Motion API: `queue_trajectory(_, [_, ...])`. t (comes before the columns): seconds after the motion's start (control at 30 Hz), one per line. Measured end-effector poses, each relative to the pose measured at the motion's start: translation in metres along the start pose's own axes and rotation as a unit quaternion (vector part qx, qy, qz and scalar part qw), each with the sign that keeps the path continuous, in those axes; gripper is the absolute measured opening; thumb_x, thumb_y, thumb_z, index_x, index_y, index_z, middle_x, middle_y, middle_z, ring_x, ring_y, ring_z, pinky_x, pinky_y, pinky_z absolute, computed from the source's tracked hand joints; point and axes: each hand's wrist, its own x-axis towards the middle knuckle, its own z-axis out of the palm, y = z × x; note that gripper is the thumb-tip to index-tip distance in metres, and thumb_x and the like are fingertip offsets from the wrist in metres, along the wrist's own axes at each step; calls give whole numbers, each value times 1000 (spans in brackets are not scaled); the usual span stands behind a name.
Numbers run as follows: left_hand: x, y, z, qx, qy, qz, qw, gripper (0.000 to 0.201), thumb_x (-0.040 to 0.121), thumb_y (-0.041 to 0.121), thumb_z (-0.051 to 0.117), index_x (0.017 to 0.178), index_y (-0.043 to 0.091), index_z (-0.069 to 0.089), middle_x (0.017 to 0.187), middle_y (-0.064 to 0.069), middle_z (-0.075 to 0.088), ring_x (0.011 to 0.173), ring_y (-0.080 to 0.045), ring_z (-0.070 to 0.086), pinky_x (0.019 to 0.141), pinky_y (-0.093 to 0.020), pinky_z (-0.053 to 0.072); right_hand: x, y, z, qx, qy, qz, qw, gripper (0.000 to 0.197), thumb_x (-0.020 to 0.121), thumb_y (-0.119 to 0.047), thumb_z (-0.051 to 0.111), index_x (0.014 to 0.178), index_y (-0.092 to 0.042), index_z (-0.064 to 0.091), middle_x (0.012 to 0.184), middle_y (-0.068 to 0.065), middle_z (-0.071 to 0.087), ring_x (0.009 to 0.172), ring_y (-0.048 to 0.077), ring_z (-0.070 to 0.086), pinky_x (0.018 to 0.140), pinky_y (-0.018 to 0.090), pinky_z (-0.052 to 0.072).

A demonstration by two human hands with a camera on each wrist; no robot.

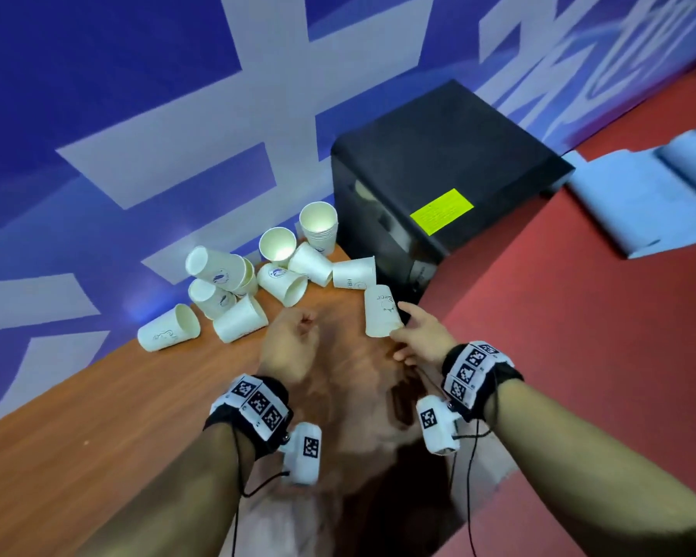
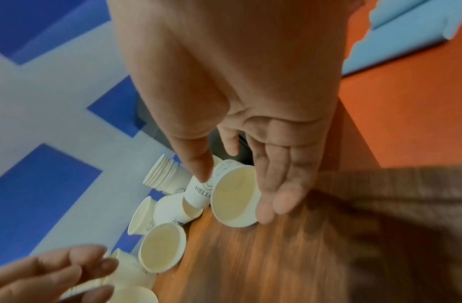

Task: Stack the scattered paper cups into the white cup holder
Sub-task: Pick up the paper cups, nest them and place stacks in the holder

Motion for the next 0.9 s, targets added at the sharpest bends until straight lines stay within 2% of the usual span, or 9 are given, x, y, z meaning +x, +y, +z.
queue_trajectory(0.1, [4, -1, 5, -1, -4, 8, 1000, 17, 91, 15, 57, 107, 20, 60, 101, 1, 59, 79, -8, 54, 75, -23, 43, 8, 7, 1, 84, -31, 31, 996, 66, 90, -13, 60, 147, -32, 32, 106, -3, 63, 75, 24, 70, 60, 31, 55])
queue_trajectory(0.2, [7, -3, 2, 10, -7, 13, 1000, 17, 91, 14, 56, 105, 23, 59, 98, 6, 58, 79, -6, 54, 74, -23, 44, 18, 11, 3, 177, -44, 68, 981, 56, 92, -13, 58, 143, -30, 39, 116, 4, 64, 88, 29, 71, 74, 38, 59])
queue_trajectory(0.33, [15, -1, -2, 37, -11, 14, 999, 15, 91, 16, 56, 103, 26, 57, 96, 9, 56, 79, -4, 55, 71, -23, 45, 26, 13, 3, 297, -30, 106, 948, 37, 95, -11, 53, 130, -22, 53, 112, 7, 66, 85, 26, 69, 67, 36, 56])
queue_trajectory(0.43, [23, 4, 0, 46, -20, 4, 999, 17, 91, 17, 55, 107, 24, 58, 102, 5, 57, 86, -11, 56, 79, -30, 52, 27, 13, -1, 311, -32, 101, 944, 27, 96, -9, 49, 119, -17, 60, 113, 11, 64, 87, 24, 65, 65, 35, 56])
queue_trajectory(0.53, [33, 16, 6, 68, -23, 13, 997, 16, 92, 20, 56, 108, 24, 59, 103, 4, 58, 89, -13, 57, 80, -31, 52, 26, 14, -7, 259, -34, 66, 963, 20, 96, -10, 52, 107, -17, 67, 112, 14, 69, 93, 25, 66, 63, 32, 55])
queue_trajectory(0.6, [41, 26, 13, 91, -23, 38, 995, 16, 92, 22, 57, 107, 24, 61, 103, 6, 57, 92, -13, 56, 82, -32, 51, 28, 15, -12, 184, -12, 11, 983, 17, 93, -9, 58, 97, -18, 71, 110, 14, 70, 93, 26, 67, 63, 31, 54])
queue_trajectory(0.73, [62, 44, 30, 187, -15, 123, 975, 23, 89, 17, 57, 111, 20, 64, 110, 0, 59, 105, -21, 53, 91, -31, 42, 29, 17, -20, -9, 26, -133, 991, 24, 86, -9, 63, 74, -28, 70, 82, 1, 71, 72, 18, 63, 69, 42, 54])
queue_trajectory(0.83, [81, 58, 47, 266, -34, 152, 951, 32, 87, 17, 56, 118, 22, 62, 122, -1, 54, 114, -23, 48, 94, -34, 41, 29, 20, -27, -118, 7, -182, 976, 19, 82, -16, 62, 77, -34, 60, 73, -6, 65, 70, 13, 59, 73, 44, 53])
queue_trajectory(0.9, [93, 62, 59, 317, -53, 175, 930, 41, 85, 18, 57, 125, 28, 56, 135, -1, 45, 124, -26, 42, 98, -40, 40, 27, 22, -32, -159, 9, -190, 969, 21, 80, -19, 60, 82, -38, 51, 74, -4, 62, 71, 17, 57, 72, 46, 51])
